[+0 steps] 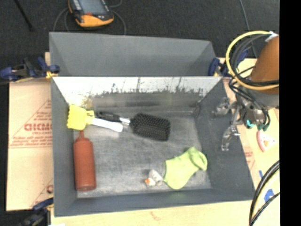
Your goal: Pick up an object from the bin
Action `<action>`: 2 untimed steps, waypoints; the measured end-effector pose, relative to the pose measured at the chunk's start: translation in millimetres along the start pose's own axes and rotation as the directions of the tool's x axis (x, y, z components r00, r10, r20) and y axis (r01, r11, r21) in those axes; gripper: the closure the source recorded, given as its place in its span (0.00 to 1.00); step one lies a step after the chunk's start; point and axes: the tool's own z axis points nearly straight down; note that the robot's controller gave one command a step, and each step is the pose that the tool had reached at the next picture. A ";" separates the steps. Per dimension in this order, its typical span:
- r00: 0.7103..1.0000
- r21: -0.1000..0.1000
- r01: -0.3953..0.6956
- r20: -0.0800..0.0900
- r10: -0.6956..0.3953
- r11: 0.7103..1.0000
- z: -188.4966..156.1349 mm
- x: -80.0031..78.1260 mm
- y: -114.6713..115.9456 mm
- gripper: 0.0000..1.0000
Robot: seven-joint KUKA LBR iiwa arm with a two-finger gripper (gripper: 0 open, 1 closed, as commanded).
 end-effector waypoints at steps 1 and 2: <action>1.000 0.002 0.003 0.008 -0.003 1.000 -4.7 -1.6 0.7 0.00; 0.999 0.001 -0.029 0.013 0.029 1.000 57.4 10.8 11.8 0.00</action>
Offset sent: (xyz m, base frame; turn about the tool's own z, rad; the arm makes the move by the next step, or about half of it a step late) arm -0.0301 0.0286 -0.1423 0.0700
